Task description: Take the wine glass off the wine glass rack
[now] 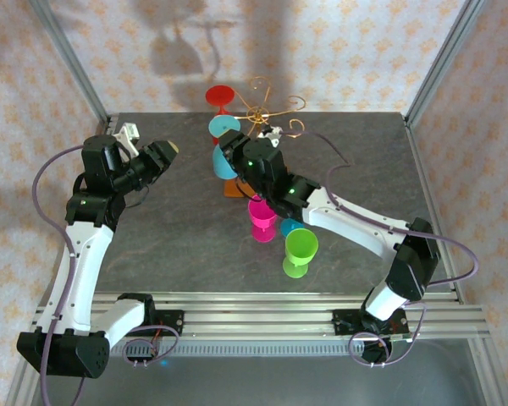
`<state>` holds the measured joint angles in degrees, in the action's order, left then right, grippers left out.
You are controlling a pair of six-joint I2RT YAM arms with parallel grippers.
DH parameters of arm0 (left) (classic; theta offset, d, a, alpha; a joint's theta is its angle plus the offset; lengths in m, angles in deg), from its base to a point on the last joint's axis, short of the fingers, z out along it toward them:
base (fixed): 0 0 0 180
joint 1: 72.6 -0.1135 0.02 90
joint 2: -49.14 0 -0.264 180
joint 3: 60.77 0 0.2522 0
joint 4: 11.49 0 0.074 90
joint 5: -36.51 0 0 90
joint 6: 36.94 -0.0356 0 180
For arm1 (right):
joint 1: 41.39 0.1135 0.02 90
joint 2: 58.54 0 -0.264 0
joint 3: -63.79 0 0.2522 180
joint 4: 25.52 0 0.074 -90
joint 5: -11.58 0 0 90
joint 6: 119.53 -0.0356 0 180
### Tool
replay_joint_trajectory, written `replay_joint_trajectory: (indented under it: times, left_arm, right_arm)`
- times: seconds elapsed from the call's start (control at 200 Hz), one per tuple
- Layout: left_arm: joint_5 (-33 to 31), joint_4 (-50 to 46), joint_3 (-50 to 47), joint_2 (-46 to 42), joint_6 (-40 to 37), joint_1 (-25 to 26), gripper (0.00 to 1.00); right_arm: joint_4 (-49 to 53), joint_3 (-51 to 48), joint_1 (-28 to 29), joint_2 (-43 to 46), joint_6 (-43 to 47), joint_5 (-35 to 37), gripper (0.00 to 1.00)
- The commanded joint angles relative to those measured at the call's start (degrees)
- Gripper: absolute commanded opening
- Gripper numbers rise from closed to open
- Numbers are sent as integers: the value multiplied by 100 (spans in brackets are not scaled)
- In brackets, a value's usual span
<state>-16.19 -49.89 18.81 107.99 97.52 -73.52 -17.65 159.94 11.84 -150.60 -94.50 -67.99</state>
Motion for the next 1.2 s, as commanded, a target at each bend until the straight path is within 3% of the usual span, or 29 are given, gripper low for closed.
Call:
replay_joint_trajectory:
  times: [0.0,0.23,0.691,1.196]
  left_arm:
    - [123,135,-52,-58,-88,-74,35]
    - [117,114,-60,-84,-87,-97,35]
    - [128,104,-82,-119,-97,-101,35]
    - [129,111,-69,-102,-92,-118,35]
  right_arm:
    - [-162,-65,-113,130,-24,110,34]
    - [-181,-72,-138,170,-43,117,34]
    - [-387,-216,-169,139,-273,59,10]
    - [-517,-230,-184,231,-497,-68,0]
